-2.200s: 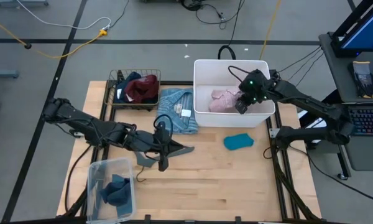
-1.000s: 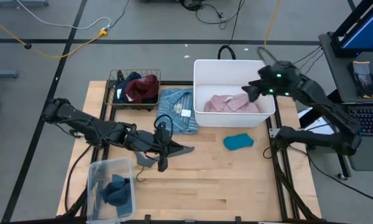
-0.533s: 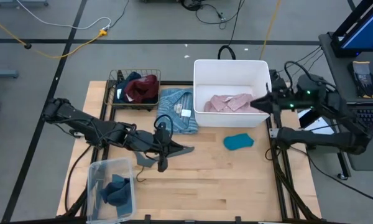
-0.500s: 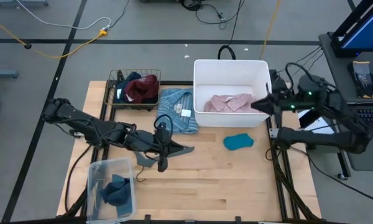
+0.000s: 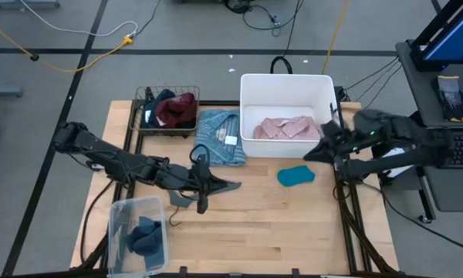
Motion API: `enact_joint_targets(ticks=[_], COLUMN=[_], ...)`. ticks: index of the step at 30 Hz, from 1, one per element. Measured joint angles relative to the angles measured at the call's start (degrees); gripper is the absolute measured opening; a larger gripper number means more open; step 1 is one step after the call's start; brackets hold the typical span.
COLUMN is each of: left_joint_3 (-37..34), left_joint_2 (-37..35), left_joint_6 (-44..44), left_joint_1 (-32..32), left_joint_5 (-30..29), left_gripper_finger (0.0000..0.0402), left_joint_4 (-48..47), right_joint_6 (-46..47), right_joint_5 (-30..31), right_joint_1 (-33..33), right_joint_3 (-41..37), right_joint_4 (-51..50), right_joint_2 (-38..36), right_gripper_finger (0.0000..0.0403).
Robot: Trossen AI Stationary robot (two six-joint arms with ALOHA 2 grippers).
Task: Pick & Place Cloths
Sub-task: Put the blue sock into the transparent bin
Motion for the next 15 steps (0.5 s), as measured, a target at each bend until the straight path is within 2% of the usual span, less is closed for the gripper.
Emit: enact_joint_targets(ticks=[3,10,15], left_joint_3=[-2.4,-9.4,-14.4], left_joint_2=[-1.5,-11.4,-18.1], left_joint_6=[-0.3,-0.3,-2.0], left_joint_1=[0.0,0.0,-0.3], left_joint_5=[-0.1,-1.6,-1.6], left_gripper_finger=[0.0024,0.0024,0.0024], left_joint_4=[2.1,1.8,3.4], right_joint_6=[-0.1,-1.4,-1.3], right_joint_5=[1.7,8.8,13.7], right_joint_1=[5.5,18.0,24.6], right_joint_3=[0.0,0.0,0.0], right_joint_4=[0.0,-1.0,-3.8], right_joint_2=[3.3,12.1,17.6], right_gripper_finger=[0.0001,0.0001,0.0001])
